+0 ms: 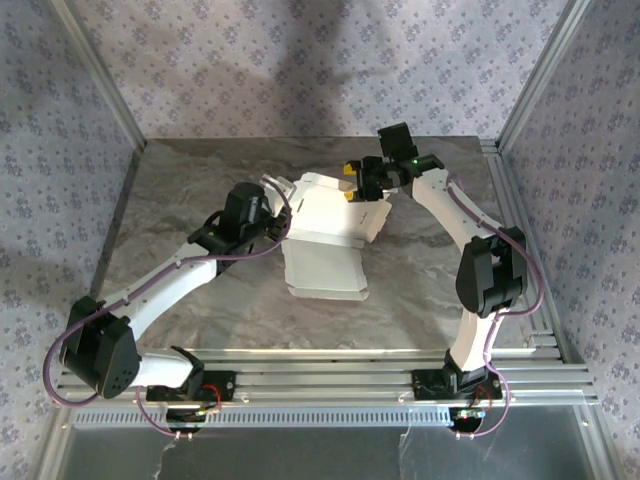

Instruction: Fold the paper box

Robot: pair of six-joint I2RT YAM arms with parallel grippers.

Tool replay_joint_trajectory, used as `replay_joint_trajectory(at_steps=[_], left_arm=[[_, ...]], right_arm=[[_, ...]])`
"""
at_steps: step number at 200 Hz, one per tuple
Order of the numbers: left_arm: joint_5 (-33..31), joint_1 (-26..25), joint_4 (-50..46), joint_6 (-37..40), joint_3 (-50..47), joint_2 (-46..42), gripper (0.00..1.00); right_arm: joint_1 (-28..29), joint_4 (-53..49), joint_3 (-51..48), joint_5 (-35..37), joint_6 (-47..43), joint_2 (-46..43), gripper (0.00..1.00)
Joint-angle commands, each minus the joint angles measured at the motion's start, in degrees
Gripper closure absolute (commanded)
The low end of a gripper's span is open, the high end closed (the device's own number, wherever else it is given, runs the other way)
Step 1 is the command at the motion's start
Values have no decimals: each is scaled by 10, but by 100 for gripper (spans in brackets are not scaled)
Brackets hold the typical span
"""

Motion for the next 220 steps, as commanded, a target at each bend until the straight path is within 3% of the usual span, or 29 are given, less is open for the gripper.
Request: replay_joint_trajectory(at_steps=[1, 69, 92, 118, 135, 145, 175, 193, 220], left_arm=[[-6, -3, 16, 9, 1, -18, 100], [-10, -3, 14, 6, -8, -24, 100], [-17, 4, 12, -13, -19, -30, 99], [-2, 61, 33, -123, -67, -86, 58], [-19, 92, 1, -200, -84, -138, 48], [-32, 112, -37, -259, -83, -163, 42], [1, 158, -146, -427, -78, -202, 39], [22, 165, -178, -515, -82, -211, 39], [66, 166, -131, -618, -86, -206, 44]], right_arm=[[0, 10, -26, 0, 6, -17, 59], [3, 13, -21, 5, -1, -11, 100], [10, 15, -32, 15, -9, -14, 100], [27, 63, -58, 39, -37, -15, 100], [43, 145, -92, 70, -62, -18, 100], [53, 249, -132, 93, -64, -23, 100], [76, 460, -207, 130, -36, -11, 100], [82, 501, -214, 133, -49, -4, 100], [87, 501, -210, 106, -79, 1, 100]])
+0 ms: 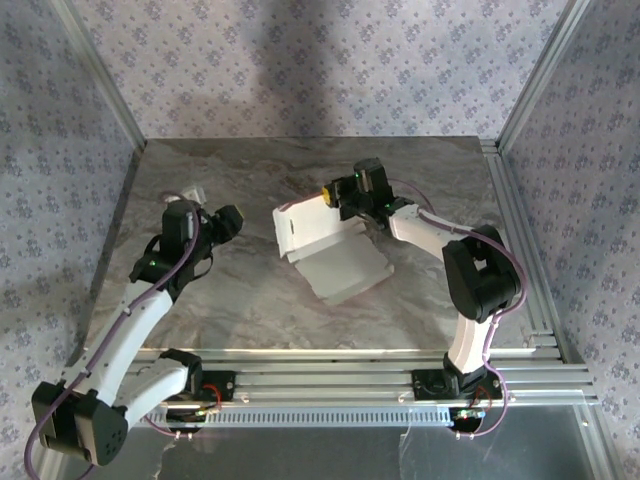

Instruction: Fold the paper box

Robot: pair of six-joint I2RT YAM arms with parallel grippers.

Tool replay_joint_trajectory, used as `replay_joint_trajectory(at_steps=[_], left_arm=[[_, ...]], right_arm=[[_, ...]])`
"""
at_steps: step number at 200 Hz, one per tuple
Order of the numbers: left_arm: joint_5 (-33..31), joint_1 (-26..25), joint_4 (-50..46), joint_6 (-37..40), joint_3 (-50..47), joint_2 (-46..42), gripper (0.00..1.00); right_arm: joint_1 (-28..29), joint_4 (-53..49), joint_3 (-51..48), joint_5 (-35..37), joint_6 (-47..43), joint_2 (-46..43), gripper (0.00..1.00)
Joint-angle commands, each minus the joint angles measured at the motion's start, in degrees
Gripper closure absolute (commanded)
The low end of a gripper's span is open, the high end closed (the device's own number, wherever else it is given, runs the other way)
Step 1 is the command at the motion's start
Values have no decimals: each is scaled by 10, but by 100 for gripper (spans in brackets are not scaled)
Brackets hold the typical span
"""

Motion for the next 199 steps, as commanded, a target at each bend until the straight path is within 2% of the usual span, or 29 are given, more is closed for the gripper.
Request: replay_joint_trajectory(at_steps=[1, 30, 59, 87, 111, 120, 150, 174, 199], left_arm=[[53, 3, 0, -153, 7, 4, 44], [105, 2, -22, -228, 100, 77, 46], [140, -27, -93, -323, 205, 156, 50], [134, -70, -107, -402, 257, 189, 50], [109, -89, -176, -448, 297, 206, 52], [114, -90, -170, -464, 296, 210, 54], [122, -93, -140, -469, 311, 246, 54], [134, -100, -169, -449, 345, 285, 55], [127, -102, -167, -453, 332, 290, 54]], right_arm=[[4, 71, 4, -3, -32, 4, 100], [9, 46, -13, -2, -53, -14, 100], [11, 42, -17, 4, -50, -20, 100], [11, 29, -10, 2, -56, -22, 100], [10, 19, -7, 3, -56, -23, 100], [11, 17, -4, 1, -56, -23, 100], [11, 2, 7, -3, -55, -22, 100], [12, -12, 16, -4, -55, -26, 100], [12, -27, 24, -6, -53, -26, 100]])
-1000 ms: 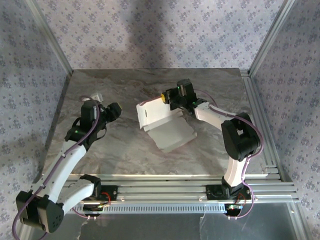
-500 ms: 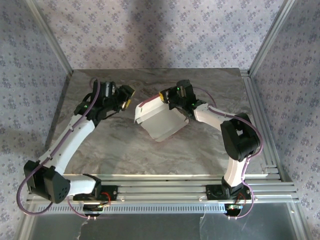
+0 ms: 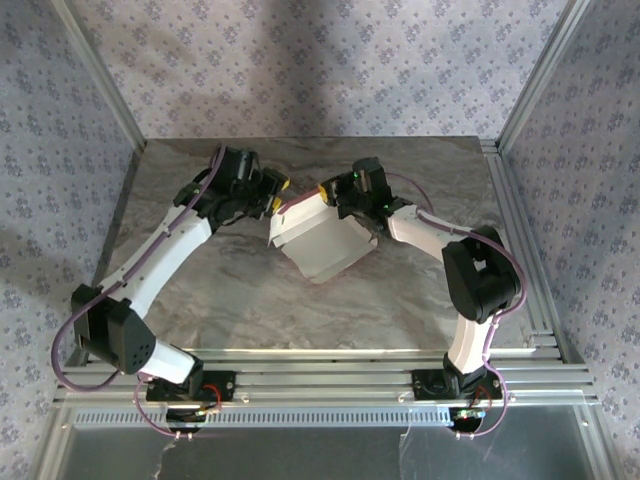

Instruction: Fold the paper box

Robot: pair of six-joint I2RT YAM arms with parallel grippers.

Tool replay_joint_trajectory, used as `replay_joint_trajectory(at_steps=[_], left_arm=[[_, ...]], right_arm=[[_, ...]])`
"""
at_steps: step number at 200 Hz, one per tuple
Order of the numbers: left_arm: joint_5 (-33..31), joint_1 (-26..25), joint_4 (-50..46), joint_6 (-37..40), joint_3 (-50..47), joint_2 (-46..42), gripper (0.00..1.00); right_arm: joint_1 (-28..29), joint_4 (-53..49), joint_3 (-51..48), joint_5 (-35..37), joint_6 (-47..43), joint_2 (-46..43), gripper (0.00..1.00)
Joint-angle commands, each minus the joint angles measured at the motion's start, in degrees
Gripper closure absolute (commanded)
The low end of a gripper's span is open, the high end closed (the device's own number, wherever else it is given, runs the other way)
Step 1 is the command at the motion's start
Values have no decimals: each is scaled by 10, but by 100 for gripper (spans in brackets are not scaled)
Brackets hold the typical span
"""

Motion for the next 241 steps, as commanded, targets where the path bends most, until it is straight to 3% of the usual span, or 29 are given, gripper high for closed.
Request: replay_joint_trajectory(at_steps=[1, 169, 215, 241], left_arm=[[15, -5, -38, -50, 10, 1, 54], [30, -9, -15, -58, 16, 66, 52], [29, -9, -19, -53, 50, 90, 61], [16, -8, -51, -49, 67, 78, 60]], right_arm=[[4, -32, 23, -5, -8, -24, 100], [6, -48, 42, -9, 3, -24, 100], [6, -60, 42, -8, 0, -29, 100], [5, -64, 38, -6, -1, -32, 100]])
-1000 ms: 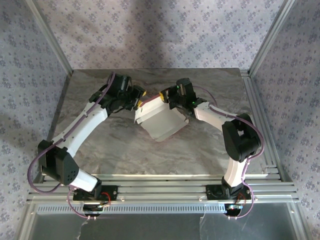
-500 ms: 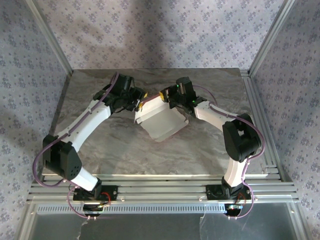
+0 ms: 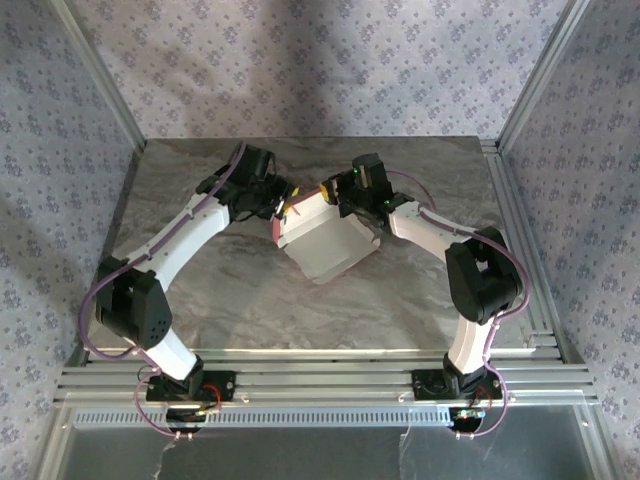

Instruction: Fold the paper box

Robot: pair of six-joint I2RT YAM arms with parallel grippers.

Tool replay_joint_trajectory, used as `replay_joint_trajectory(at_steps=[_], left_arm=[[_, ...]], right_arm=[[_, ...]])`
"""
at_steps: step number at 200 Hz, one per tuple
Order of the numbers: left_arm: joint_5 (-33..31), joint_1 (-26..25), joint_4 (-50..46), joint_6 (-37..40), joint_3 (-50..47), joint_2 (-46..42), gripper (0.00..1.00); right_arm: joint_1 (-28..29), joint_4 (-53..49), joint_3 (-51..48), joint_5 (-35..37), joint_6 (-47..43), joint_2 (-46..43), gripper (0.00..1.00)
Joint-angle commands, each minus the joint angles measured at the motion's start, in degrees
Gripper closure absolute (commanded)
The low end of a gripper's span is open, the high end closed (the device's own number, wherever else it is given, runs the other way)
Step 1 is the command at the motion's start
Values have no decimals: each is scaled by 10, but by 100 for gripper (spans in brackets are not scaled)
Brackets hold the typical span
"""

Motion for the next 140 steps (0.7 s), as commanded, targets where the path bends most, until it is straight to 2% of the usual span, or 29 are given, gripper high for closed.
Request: replay_joint_trajectory(at_steps=[1, 70, 93, 140], left_arm=[[6, -2, -43, -46, 36, -10, 60], [-58, -34, -90, -147, 15, -91, 55], [-54, -50, -82, -175, 2, -88, 55], [-84, -60, -106, -179, 13, -68, 53]], right_arm=[[5, -10, 15, -8, -1, -26, 100], [3, -19, 20, -5, -1, -22, 100], [4, -24, 21, -3, 0, -24, 100], [3, -26, 17, -1, 0, -30, 100]])
